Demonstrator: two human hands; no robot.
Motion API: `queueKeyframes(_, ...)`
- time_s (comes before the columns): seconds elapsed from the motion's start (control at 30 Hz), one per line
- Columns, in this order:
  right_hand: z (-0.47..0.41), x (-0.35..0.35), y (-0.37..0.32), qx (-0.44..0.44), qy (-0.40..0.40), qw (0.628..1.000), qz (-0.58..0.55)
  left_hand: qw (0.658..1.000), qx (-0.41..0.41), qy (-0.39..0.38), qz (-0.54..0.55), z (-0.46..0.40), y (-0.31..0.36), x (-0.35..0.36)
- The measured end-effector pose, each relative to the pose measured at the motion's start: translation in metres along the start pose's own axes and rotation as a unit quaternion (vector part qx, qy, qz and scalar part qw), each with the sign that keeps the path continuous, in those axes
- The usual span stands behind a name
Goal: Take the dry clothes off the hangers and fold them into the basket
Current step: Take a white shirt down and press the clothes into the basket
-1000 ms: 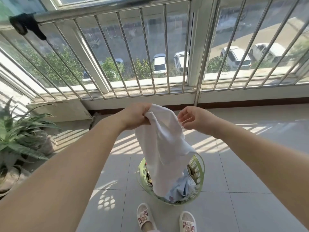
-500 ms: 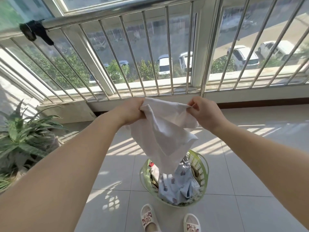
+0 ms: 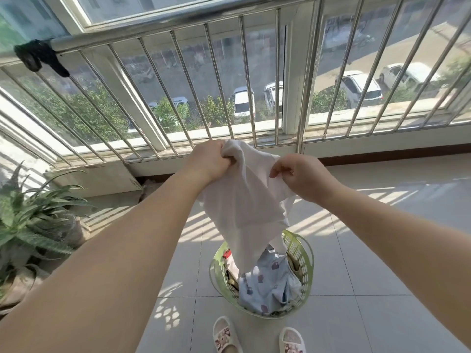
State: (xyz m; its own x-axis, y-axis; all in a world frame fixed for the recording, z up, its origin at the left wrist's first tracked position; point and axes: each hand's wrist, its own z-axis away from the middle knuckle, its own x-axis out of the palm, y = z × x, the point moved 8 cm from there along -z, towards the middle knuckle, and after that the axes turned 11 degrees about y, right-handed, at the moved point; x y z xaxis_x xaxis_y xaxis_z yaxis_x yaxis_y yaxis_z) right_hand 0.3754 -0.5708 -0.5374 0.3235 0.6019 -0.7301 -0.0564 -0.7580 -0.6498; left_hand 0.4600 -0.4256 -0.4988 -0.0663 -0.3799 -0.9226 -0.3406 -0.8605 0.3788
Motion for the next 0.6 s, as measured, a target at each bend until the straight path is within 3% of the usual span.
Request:
queueKeyframes(0.17, 0.008, 0.023, -0.006, 0.025, -0.096, 0.995, 0.03, 1.0, -0.01, 0.021, -0.012, 0.0, 0.001, 0.001)
queueKeyframes(0.6, -0.009, 0.029, -0.012, 0.037, -0.002, 0.994, 0.105, 0.999, -0.013, 0.049, 0.014, 0.006, -0.008, -0.014)
